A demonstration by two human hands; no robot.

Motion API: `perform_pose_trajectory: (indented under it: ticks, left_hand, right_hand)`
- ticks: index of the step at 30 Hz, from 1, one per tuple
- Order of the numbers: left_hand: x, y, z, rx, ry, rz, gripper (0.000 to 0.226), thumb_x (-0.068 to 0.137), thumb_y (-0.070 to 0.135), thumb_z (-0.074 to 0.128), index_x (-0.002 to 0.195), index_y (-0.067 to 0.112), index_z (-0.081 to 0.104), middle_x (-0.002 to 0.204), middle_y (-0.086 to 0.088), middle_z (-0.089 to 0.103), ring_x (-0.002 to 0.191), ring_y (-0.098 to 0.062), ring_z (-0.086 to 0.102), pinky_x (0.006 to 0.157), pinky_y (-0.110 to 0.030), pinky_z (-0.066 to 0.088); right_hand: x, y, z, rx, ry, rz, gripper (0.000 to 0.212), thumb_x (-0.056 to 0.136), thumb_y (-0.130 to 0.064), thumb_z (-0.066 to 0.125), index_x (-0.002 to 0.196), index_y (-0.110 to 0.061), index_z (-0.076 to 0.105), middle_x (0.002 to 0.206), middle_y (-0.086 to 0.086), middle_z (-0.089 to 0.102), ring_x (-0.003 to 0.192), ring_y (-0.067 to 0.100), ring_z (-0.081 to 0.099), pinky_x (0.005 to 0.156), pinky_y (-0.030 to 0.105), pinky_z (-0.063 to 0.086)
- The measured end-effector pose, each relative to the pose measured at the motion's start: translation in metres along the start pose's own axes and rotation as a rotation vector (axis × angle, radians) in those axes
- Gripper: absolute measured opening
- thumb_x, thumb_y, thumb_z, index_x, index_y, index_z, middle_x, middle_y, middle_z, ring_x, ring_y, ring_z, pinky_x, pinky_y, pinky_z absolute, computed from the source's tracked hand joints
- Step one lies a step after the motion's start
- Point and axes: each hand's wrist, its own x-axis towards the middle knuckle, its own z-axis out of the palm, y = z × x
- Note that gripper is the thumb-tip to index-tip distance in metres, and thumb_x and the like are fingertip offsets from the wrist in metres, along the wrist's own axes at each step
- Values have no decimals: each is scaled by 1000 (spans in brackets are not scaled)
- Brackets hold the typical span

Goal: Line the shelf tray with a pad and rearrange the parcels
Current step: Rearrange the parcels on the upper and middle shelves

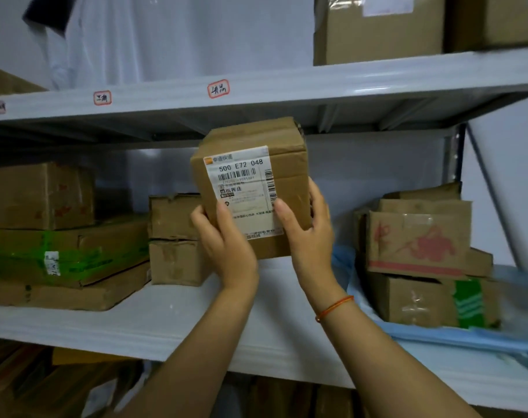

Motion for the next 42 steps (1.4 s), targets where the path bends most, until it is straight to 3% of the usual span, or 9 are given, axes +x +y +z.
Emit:
perform_pose_trajectory:
  ticks: [5,10,14,19,25,28,33,39,42]
  left_hand:
    - [-23,43,26,-59,-26,156,21,89,40,47,105,27,43,104,10,62,93,-6,66,64,-13,53]
    - [-30,90,51,-125,-54,331,34,90,33,50,119,14,51,113,1,65,100,-8,66,75,-22,57]
    - [-21,125,75,-153,-63,403,38,91,30,50,124,13,57,109,5,68,96,-3,66,78,-23,57]
    - [3,158,109,-177,-173,397,32,97,26,48,125,13,59,108,8,67,93,1,65,74,-14,55]
    - [38,188,150,-66,-346,433,25,100,26,41,115,16,58,115,3,66,95,-4,63,77,-16,55]
    - [51,197,167,-21,-412,431,23,99,23,42,119,13,47,120,-1,63,102,-10,62,82,-24,57]
    - [64,194,186,48,-504,445,14,97,23,48,103,16,38,109,-1,61,99,-12,62,76,-27,58]
    - [63,182,203,-7,-666,415,28,97,24,50,124,21,47,121,5,58,112,-12,58,93,-32,54]
    - [63,177,209,19,-693,399,46,96,31,47,141,25,42,129,3,56,118,-14,55,97,-35,52]
  right_hand:
    - [17,-43,-38,34,98,-112,74,75,-76,56,136,-34,48,124,-9,63,116,10,59,96,41,50]
    - [33,-91,-69,127,145,-175,48,85,-53,59,120,-21,48,101,-15,65,93,-6,64,80,18,52]
    - [62,-122,-86,129,166,-200,26,93,-44,58,103,-28,40,97,-11,65,93,4,67,81,31,57]
    - [103,-151,-105,-4,202,-358,25,96,-37,56,112,-22,44,102,-13,62,94,-3,62,84,20,53]
    - [165,-180,-126,-179,183,-429,59,88,-53,48,137,-21,45,126,2,56,115,14,56,97,38,51]
    - [191,-186,-138,-196,147,-379,57,87,-47,47,139,-23,46,127,4,54,113,14,56,97,36,51]
    - [208,-177,-151,-240,129,-363,63,84,-44,45,144,-27,35,131,-6,55,121,14,52,102,42,47]
    - [214,-165,-161,-281,163,-387,51,98,-29,43,147,-20,30,135,-9,47,125,10,45,110,37,39]
    - [219,-160,-166,-364,173,-396,52,103,-25,39,151,-15,23,147,-1,37,126,3,34,106,18,28]
